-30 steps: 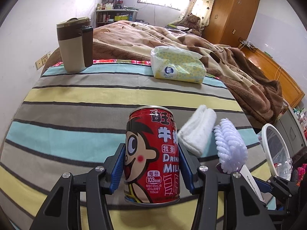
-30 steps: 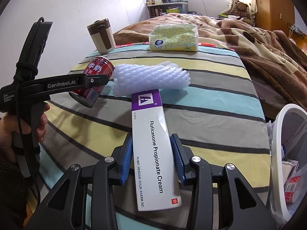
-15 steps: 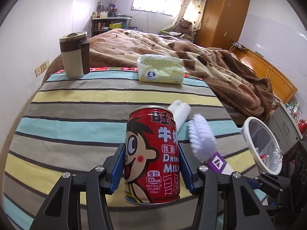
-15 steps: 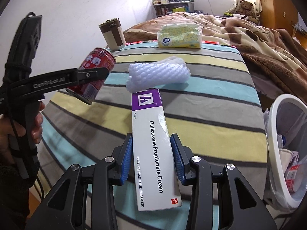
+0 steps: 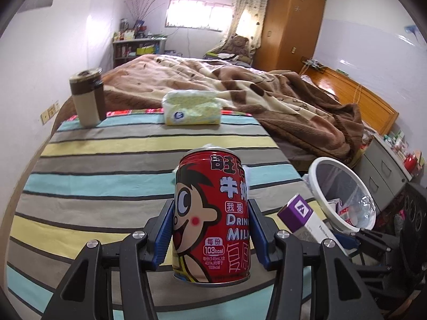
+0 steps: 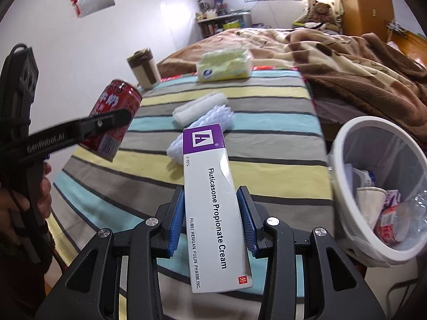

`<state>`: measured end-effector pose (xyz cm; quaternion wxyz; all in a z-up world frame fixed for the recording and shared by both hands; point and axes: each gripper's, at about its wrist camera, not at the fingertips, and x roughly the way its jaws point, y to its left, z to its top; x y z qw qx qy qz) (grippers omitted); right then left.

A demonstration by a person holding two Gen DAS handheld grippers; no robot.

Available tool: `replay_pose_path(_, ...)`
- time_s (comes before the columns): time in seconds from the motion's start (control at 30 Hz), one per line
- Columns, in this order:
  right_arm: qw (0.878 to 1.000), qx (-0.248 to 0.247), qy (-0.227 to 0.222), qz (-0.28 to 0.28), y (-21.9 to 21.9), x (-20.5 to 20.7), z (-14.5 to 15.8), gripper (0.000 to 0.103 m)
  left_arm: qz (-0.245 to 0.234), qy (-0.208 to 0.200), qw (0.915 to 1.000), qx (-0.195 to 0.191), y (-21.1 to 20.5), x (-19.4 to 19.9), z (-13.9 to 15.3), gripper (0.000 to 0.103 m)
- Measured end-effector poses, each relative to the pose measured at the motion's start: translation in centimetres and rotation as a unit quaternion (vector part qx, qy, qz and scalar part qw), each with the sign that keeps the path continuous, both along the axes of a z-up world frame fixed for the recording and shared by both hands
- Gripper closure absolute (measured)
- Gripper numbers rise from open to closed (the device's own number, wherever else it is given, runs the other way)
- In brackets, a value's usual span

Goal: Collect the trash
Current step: 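Lift the milk can and cream box and carry them toward the wastebasket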

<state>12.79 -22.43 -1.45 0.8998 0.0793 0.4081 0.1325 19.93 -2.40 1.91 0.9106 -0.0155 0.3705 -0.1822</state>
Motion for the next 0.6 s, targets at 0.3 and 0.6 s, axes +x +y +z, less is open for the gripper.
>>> replay_pose_path(0.3,0.999,0.004,-0.027,-0.046,-3.1,-1.7,1.5,0.063,-0.04,-0.02,0.999,-0.006,-3.9,-2.2,1.7,0.05)
replay_pose_path(0.6,0.993,0.01,-0.045,-0.109,-8.0,-3.1,2.4,0.063,-0.088,-0.033,0.9955,-0.008,-9.0,-4.0,2.7,0.05)
